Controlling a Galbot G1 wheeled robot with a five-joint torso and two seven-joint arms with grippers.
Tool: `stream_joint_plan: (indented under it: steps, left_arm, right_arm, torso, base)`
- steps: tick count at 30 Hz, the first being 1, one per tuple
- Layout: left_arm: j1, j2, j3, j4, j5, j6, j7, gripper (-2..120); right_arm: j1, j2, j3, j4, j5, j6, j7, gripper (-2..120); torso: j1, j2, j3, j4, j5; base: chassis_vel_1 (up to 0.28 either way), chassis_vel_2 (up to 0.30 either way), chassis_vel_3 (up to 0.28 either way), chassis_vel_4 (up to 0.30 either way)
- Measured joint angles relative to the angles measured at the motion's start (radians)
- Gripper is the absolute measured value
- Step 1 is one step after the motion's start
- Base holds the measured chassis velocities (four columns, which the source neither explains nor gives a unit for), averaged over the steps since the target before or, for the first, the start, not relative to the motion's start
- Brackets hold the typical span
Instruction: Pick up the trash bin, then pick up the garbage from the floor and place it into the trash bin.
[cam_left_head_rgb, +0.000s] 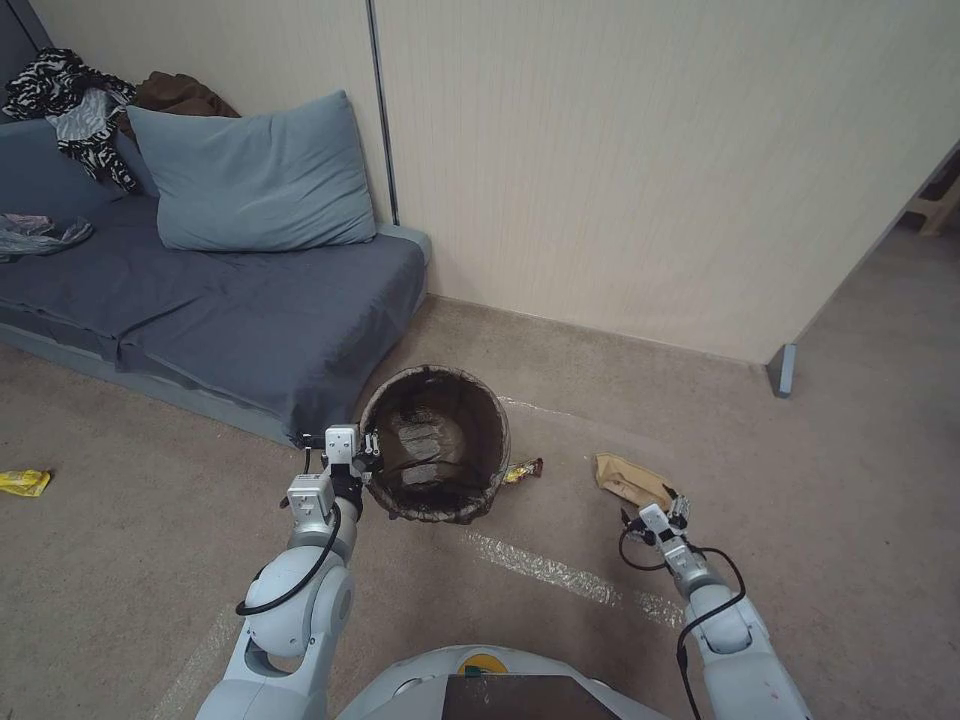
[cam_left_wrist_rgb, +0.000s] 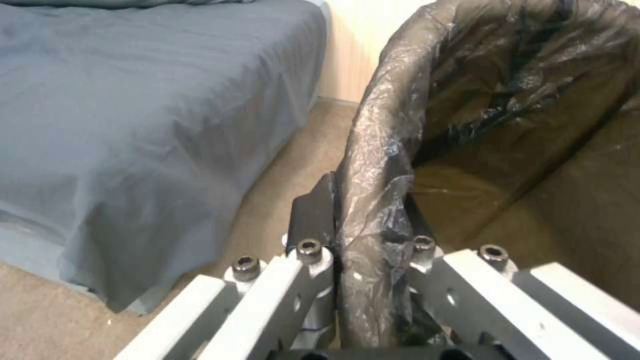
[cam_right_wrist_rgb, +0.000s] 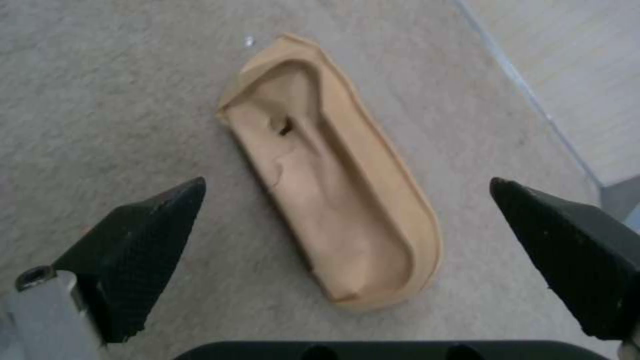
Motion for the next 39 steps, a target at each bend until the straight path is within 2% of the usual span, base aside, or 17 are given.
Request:
stream_joint_plan:
  steps: [4,5,6,9,10,13,19,39]
  left_arm:
    - [0.001,-0.001,0.000,-0.002,0.001,0.001,0.000,6]
    - [0.002,-0.001,-0.001,-0.004,0.001,0.001,0.000,6]
    - [0.002,-0.001,-0.001,-0.004,0.002,0.001,0.000,6]
    - [0.002,-0.001,-0.001,-0.004,0.002,0.001,0.000,6]
    - [0.002,-0.001,-0.002,-0.004,0.002,0.002,0.000,6]
    - [0.002,-0.002,-0.001,-0.004,0.002,0.002,0.000,6]
    - [0.002,-0.002,-0.001,-0.004,0.003,0.002,0.000,6]
    - [0.007,-0.001,-0.001,-0.004,0.009,0.002,0.001,6]
  right_arm:
    - [0.025,0.002,0.005,-0.059,-0.018,0.045,-0.026,100]
    - [0.036,0.004,0.003,-0.084,-0.024,0.058,-0.031,100]
    - [0.043,0.005,0.002,-0.094,-0.025,0.062,-0.030,100]
    - [0.043,0.005,0.002,-0.094,-0.025,0.062,-0.030,100]
    - [0.052,0.006,-0.001,-0.108,-0.025,0.063,-0.030,100]
    - [0.054,0.006,-0.002,-0.110,-0.025,0.063,-0.030,100]
    - [0.057,0.006,-0.003,-0.114,-0.025,0.063,-0.029,100]
    - [0.172,-0.005,-0.012,-0.273,-0.021,0.070,0.029,100]
  torso:
    - [0.000,0.000,0.000,0.0004,-0.0009]
    - [0.000,0.000,0.000,0.0003,0.0003]
    - [0.000,0.000,0.000,0.0004,-0.0015]
    - [0.000,0.000,0.000,0.0004,-0.0016]
    - [0.000,0.000,0.000,0.0003,-0.0001]
    - [0.000,0.000,0.000,0.0004,0.0001]
    - [0.000,0.000,0.000,0.0003,-0.0007]
    - [0.000,0.000,0.000,0.0002,-0.0006]
  base:
    - [0.000,0.000,0.000,0.000]
    - [0.000,0.000,0.000,0.000]
    - [0.000,0.000,0.000,0.000]
    - [0.000,0.000,0.000,0.000]
    - [0.000,0.000,0.000,0.000]
    - [0.000,0.000,0.000,0.000]
    - [0.000,0.000,0.000,0.000]
    - [0.000,0.000,0.000,0.000]
